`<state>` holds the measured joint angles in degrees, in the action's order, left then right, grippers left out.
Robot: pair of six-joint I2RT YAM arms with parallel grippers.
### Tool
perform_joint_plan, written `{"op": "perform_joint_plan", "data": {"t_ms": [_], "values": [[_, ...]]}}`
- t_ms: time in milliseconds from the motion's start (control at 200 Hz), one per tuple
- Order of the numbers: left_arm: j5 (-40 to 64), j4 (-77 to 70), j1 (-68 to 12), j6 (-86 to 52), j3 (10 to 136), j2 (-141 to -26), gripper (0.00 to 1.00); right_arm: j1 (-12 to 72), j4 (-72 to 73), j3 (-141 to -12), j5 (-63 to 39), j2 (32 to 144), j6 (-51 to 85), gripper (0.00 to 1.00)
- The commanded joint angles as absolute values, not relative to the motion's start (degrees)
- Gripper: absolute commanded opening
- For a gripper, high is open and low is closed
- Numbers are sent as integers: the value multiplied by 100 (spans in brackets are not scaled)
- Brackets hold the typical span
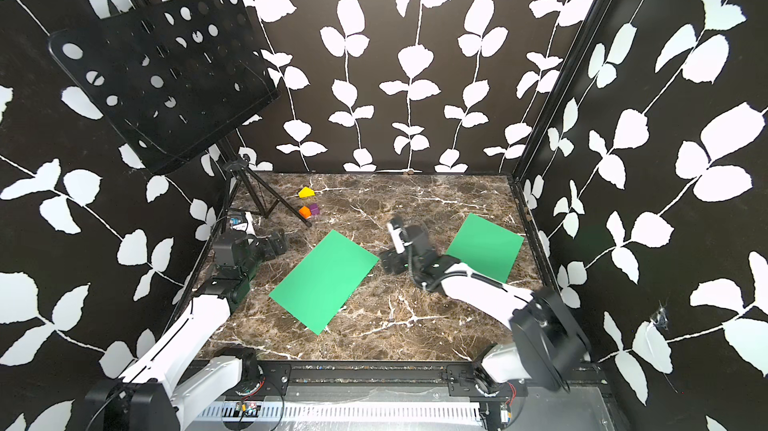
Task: Fold the rectangular paper in half along the long edge
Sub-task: Move the paper to the center of the board.
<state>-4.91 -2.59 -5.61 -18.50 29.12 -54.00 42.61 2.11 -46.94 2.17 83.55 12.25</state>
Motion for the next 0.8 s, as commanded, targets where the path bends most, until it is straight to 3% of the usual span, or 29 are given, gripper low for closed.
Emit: {"op": "perform_joint_plan", "data": {"t_ms": [0, 155, 295, 465, 795], "values": [[-364, 281, -571, -2131, 2718, -5158, 99, 4764, 529, -5186, 29, 9012, 1790, 79], [-299, 391, -571, -2129, 2671, -5037, 99, 5337, 955, -5734, -515, 10024, 2515, 48], [-327, 504, -566, -2039, 2681, -4997, 99, 5717, 784, -6220, -825, 10621, 2650, 27], [-232, 508, -571, -2064, 2655, -5018, 99, 5785, 650, -6384, -1044, 11035, 2833, 23], [-166, 701, -571, -2074, 2725, -5040, 99, 5226, 407, -5935, -1023, 11016, 3138, 27]]}}
